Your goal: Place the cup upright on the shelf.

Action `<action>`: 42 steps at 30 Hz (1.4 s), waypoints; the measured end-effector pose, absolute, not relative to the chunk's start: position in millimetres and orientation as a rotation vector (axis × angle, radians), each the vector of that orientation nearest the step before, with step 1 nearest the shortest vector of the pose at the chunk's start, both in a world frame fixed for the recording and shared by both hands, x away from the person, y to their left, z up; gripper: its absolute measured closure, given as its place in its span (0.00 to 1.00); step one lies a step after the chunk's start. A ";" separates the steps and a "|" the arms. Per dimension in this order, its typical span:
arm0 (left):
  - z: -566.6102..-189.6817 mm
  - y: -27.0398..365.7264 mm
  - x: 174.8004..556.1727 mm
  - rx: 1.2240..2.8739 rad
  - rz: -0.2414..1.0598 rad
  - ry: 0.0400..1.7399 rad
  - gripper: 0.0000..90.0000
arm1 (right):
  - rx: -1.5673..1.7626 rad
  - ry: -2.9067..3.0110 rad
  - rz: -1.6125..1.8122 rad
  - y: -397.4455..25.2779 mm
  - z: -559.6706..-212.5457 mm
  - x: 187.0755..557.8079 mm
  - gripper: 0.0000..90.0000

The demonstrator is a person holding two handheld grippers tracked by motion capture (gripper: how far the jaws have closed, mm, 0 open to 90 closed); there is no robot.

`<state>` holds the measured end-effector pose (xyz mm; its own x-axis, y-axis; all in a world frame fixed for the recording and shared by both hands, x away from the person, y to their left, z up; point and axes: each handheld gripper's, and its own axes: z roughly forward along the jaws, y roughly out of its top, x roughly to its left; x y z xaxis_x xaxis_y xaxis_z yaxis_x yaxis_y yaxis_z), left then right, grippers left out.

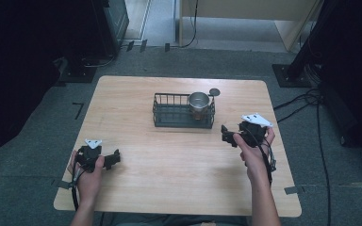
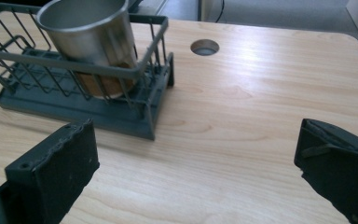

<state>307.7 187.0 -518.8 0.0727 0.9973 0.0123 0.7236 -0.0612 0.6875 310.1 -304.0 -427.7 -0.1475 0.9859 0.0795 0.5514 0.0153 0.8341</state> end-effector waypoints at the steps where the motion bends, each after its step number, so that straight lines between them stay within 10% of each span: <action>1: -518.7 187.0 307.7 1.841 0.691 1.703 0.00 | 1.574 1.749 1.019 -306.4 -429.0 308.4 0.00; 42: -518.8 187.0 307.7 1.841 0.691 1.702 0.00 | 1.764 1.667 0.882 -378.8 -490.3 244.1 0.00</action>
<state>307.7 187.0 -518.8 0.0731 0.9972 0.0125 0.7238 -0.0617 0.6873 244.1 -378.8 -490.3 0.0142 0.9960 0.0883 0.6335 -0.0773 0.7698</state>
